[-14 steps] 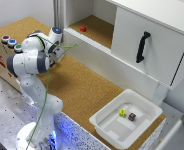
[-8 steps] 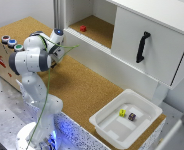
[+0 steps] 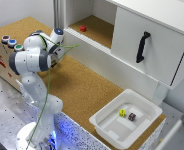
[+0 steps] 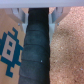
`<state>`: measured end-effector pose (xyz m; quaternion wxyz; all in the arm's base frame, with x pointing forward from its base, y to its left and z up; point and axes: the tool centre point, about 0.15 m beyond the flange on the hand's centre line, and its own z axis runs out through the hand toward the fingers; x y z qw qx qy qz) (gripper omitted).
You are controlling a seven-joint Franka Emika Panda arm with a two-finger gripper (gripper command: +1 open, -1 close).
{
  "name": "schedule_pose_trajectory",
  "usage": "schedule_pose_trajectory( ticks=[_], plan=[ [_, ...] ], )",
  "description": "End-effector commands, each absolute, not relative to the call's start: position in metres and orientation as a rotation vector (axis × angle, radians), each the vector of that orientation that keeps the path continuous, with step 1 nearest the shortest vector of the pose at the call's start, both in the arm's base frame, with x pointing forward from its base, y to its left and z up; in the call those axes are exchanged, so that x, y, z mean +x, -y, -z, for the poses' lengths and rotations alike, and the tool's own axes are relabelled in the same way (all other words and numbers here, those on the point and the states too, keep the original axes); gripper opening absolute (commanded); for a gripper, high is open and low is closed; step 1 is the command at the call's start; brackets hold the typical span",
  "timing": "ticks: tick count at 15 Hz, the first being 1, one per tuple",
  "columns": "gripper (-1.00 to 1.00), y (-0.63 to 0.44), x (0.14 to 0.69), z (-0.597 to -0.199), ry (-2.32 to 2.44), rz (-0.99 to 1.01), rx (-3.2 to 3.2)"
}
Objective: Pull the drawer
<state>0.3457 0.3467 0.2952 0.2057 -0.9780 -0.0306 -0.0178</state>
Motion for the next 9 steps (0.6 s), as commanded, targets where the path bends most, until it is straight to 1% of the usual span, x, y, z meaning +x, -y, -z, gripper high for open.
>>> schedule_pose_trajectory(
  ticks=[1, 9],
  plan=[
    [-1.00, -0.303, 0.355, -0.273, 0.049, 0.019, -2.719],
    [-1.00, -0.237, 0.360, -0.261, -0.064, 0.024, -2.734]
  ],
)
